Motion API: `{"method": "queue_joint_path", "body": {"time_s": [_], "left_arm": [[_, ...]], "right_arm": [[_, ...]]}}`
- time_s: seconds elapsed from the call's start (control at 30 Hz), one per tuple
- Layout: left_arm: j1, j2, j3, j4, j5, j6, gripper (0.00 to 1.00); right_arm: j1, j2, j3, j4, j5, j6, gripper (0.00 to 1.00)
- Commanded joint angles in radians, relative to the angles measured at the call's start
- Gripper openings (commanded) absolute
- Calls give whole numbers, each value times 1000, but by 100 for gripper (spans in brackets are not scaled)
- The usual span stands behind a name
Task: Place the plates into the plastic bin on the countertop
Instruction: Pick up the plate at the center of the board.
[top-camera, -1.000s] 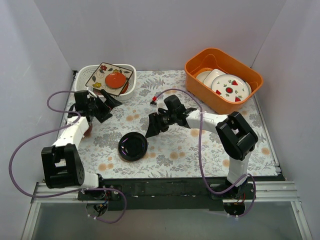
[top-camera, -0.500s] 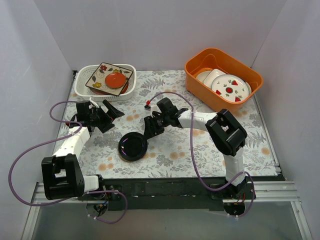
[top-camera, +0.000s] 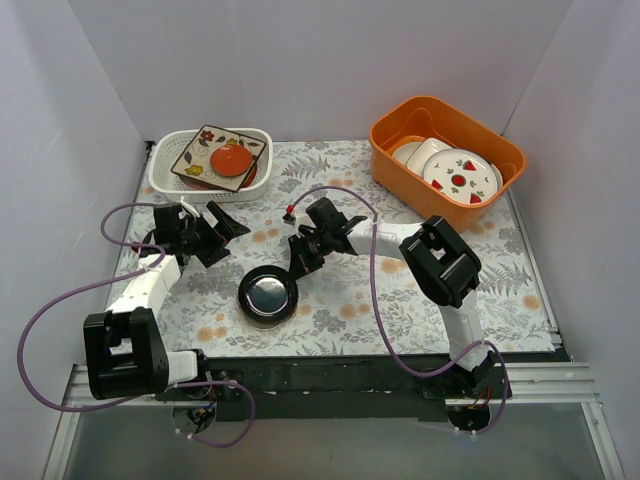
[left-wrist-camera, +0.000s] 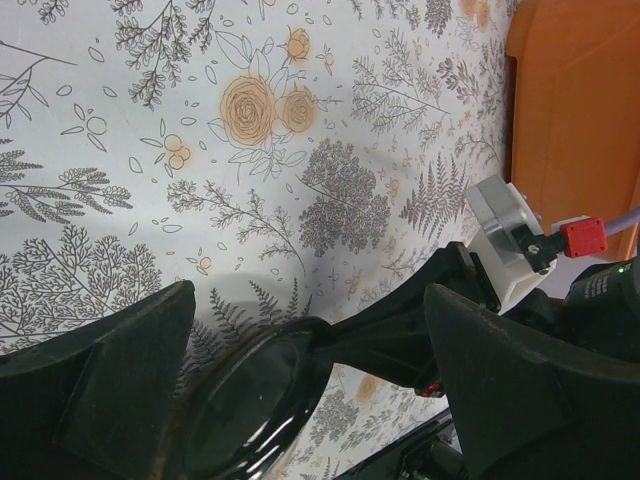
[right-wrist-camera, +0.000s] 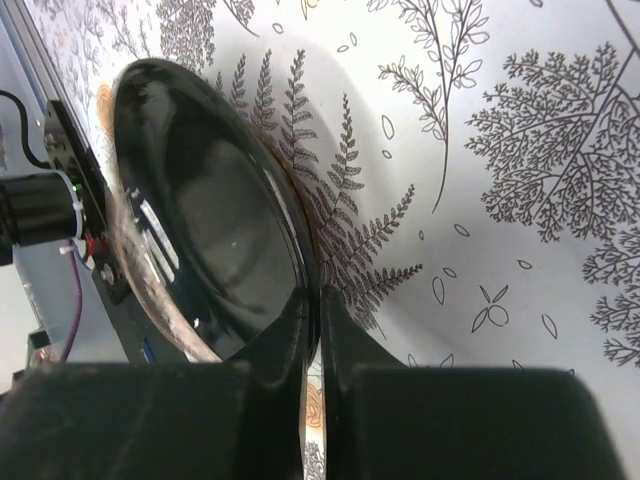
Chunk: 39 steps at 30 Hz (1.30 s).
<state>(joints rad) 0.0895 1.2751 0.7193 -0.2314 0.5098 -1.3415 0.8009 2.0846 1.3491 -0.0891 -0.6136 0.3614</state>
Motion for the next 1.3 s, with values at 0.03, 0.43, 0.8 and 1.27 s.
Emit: {"method": "queue_joint_path", "body": {"time_s": [0.03,0.43,0.8,1.27], "left_arm": [[-2,-20,-9,4,13,22,98],[-8,-22,-17,-2,26,27,98],[-33,-22,-14,0,49,42,98],[-181,6,12,20,79,71,97]], "right_arm": [[4,-4,44,-24,21,-24,2],[-3,-92,-21,26,52,-13,1],[-40,-188,-122,123,51,25,1],[-106,-296,-251,249,5,86,1]]}}
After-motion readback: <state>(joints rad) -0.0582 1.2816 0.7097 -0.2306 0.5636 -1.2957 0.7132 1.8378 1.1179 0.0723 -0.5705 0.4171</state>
